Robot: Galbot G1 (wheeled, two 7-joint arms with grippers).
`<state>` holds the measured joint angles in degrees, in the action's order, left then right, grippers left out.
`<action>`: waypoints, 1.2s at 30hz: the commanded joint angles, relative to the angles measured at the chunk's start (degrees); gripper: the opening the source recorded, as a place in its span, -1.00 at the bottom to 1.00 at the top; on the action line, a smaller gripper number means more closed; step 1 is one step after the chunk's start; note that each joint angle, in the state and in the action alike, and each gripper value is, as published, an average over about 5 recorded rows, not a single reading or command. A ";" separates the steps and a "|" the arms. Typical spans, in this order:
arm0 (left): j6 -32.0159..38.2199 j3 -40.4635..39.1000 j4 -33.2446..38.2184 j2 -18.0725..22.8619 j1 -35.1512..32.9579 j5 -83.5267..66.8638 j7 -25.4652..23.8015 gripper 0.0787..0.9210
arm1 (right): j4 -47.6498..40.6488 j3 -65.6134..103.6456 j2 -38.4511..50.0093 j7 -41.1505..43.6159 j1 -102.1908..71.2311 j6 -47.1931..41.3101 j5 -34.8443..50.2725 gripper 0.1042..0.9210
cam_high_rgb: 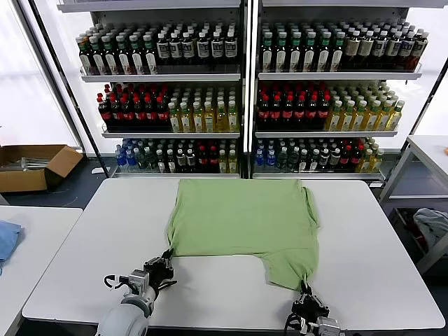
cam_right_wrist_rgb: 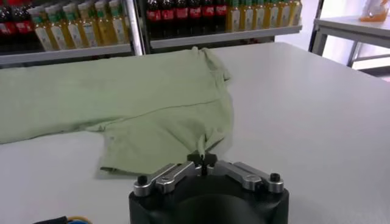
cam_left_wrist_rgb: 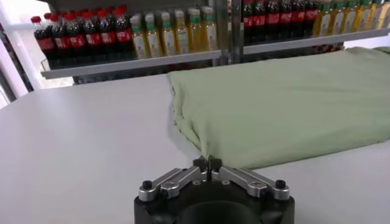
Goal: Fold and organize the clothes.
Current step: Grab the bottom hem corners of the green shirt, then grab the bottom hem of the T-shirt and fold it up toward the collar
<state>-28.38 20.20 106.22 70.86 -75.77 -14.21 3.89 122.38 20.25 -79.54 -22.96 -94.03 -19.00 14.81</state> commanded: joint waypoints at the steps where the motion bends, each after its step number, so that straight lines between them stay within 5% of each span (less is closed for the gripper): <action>1: 6.05 1.09 2.74 1.97 -0.59 -1.41 -0.34 -0.98 | 4.64 0.59 0.51 3.92 0.62 4.33 -0.51 -1.00; 17: 14.40 1.75 -2.09 3.23 11.47 -7.06 1.76 -0.99 | -2.52 2.07 1.86 4.98 19.05 4.76 -0.96 -1.00; 36: 14.39 -3.30 -23.92 4.70 28.83 -7.45 2.72 -0.99 | -29.31 -0.87 4.73 8.65 42.29 4.41 -0.85 -1.00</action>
<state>-15.06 18.60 94.17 74.98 -56.77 -21.49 6.15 105.05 19.99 -75.39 -15.17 -63.29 -14.88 13.97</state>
